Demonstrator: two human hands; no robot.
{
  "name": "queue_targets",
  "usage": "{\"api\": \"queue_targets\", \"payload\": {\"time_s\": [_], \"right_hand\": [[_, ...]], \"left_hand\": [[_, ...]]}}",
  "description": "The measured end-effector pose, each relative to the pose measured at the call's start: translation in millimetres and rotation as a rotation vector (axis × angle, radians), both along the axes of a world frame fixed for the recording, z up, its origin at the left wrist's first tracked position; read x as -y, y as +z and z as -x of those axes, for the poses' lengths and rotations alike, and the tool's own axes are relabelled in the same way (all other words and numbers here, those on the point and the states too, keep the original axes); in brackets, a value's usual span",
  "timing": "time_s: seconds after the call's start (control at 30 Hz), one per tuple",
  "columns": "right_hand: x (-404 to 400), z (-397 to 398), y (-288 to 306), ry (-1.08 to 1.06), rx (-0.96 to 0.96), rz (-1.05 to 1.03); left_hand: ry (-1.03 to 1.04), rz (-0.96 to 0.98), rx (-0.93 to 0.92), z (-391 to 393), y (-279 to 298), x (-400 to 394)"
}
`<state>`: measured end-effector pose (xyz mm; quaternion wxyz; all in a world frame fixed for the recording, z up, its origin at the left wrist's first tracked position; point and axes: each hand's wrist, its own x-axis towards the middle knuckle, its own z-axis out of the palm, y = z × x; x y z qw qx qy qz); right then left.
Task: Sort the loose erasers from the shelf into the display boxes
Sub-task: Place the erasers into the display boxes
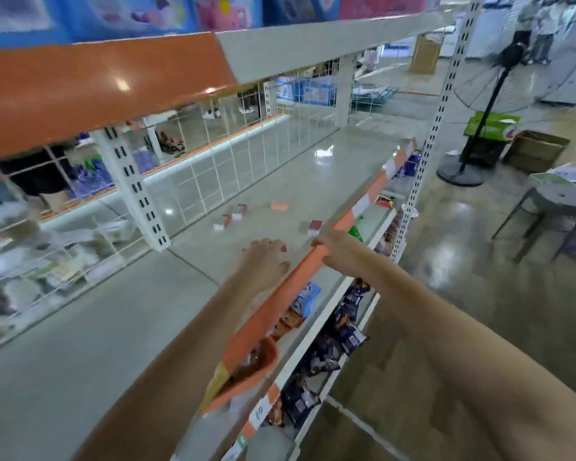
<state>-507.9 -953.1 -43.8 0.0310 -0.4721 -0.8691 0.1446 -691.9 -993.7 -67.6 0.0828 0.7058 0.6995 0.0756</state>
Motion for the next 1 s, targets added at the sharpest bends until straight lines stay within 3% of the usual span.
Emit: {"api": "queue_targets", "payload": {"time_s": [0.3,0.53,0.77,1.0], "right_hand": [[-134,14,-10,0.238,-0.018,0.106],[-190,18,-21,0.381,-0.108,0.112],[-193,44,-14,0.534,-0.404,0.206],[-75,120,-1,0.904,-0.540,0.317]], "left_hand": [[0.130,-0.061,-0.025,34,-11,-165],[0.148,-0.048,0.006,41,-21,-202],[0.472,-0.286,0.118,42,-8,-115],[0.816,-0.443,-0.008,45,11,80]]}}
